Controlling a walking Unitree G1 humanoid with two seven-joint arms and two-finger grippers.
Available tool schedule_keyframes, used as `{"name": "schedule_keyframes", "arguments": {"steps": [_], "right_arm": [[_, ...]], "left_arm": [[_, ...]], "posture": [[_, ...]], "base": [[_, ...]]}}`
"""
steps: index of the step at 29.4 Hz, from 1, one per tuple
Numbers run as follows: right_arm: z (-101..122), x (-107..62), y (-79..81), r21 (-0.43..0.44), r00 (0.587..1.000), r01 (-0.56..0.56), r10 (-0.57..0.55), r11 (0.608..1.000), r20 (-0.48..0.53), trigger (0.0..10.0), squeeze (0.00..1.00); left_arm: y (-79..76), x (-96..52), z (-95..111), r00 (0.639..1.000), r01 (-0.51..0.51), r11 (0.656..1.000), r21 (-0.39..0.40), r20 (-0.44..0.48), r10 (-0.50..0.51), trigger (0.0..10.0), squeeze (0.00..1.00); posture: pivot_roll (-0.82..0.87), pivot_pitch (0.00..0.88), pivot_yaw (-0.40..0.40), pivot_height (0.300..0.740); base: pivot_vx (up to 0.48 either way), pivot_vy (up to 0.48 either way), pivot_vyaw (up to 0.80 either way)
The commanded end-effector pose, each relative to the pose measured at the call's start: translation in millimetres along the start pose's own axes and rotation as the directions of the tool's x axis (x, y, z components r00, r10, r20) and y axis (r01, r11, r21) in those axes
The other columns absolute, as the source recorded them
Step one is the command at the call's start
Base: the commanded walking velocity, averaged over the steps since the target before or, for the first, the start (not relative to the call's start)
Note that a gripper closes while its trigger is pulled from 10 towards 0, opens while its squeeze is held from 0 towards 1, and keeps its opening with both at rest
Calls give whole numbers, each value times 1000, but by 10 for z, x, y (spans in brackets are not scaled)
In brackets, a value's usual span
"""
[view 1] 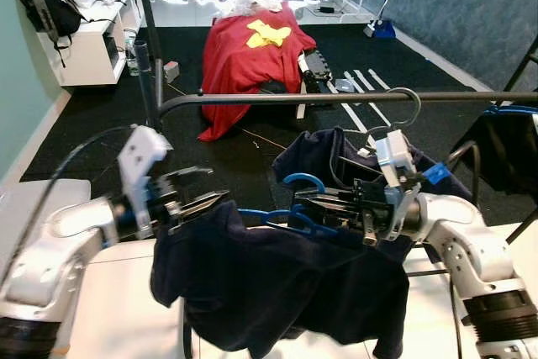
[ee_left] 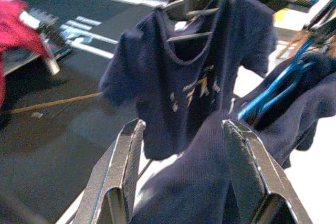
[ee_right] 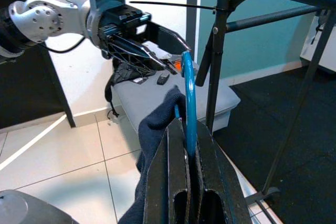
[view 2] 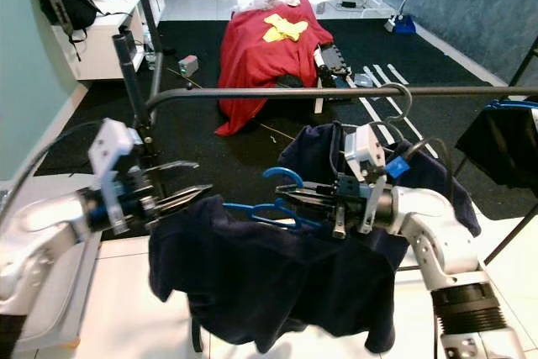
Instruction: Hang hanger
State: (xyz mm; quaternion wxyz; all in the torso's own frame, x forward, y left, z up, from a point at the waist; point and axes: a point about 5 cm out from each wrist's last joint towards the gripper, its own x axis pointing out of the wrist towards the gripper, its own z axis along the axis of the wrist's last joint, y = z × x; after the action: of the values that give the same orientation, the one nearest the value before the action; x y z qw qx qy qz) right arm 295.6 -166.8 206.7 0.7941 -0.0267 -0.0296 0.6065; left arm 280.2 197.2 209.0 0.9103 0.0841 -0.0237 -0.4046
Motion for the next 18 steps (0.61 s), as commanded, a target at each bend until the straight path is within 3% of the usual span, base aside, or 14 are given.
{"name": "schedule_keyframes", "arguments": {"steps": [1,4,12,15,18], "right_arm": [[71,2,-10,-37,1000,4,-3,999,27,0,0],[86,0,-10,-36,999,1,0,999,38,0,0],[127,-2,-17,-33,998,-4,6,999,65,0,0],[157,6,-19,-40,997,-9,13,999,80,0,0],[170,11,-15,-43,996,-13,16,999,86,0,0]], "left_arm": [[-1,-51,-13,1000,3,1000,-3,-26,-3,10000,0],[-14,-117,-72,998,-26,1000,6,-56,26,10000,0],[-24,-110,-220,989,-89,992,84,-109,98,10000,0],[1,-45,-416,964,-238,964,119,-90,249,10000,0],[10,-51,-483,954,-277,954,114,-89,287,10000,0]], "posture": [[97,47,-41,740],[100,47,-46,740],[100,46,-47,740],[96,44,-46,740],[95,43,-45,740]], "base": [[0,0,0],[0,0,0],[0,0,0],[0,0,0],[0,0,0]]}}
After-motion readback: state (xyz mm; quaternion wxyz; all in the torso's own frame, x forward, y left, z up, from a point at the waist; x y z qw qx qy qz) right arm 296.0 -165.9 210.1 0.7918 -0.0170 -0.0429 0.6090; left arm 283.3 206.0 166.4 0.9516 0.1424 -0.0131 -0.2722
